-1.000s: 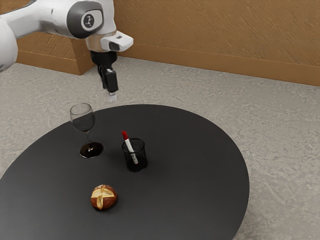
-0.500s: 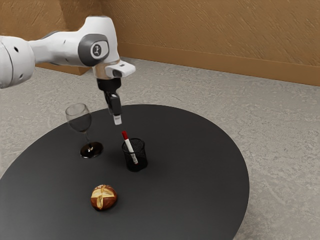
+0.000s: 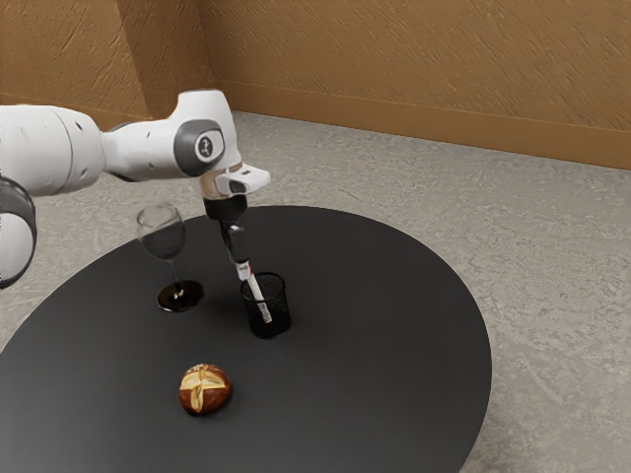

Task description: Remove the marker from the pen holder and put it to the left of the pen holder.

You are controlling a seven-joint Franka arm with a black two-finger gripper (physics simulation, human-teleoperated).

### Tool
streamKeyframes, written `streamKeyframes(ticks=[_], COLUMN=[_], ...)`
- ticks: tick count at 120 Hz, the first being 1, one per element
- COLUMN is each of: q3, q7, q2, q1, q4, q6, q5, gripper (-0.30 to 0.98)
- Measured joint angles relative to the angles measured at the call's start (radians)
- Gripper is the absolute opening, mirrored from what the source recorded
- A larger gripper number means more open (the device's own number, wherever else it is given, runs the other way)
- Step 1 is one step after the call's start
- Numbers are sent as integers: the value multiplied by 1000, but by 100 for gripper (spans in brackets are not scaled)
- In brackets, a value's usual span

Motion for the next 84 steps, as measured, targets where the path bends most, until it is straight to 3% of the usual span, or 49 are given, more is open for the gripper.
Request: streamKeyframes(ticks=[6, 23, 37, 60, 84], q3=[0, -1, -4, -7, -4], q7=[9, 30, 44, 61, 67], q2=[9, 5, -2, -17, -162], q1=[2, 0, -3, -2, -11], q4=[1, 2, 3, 2, 43], q6=[8, 23, 29, 36, -28], q5=[-10, -20, -20, -17, -1], gripper=[65, 27, 8, -4, -9])
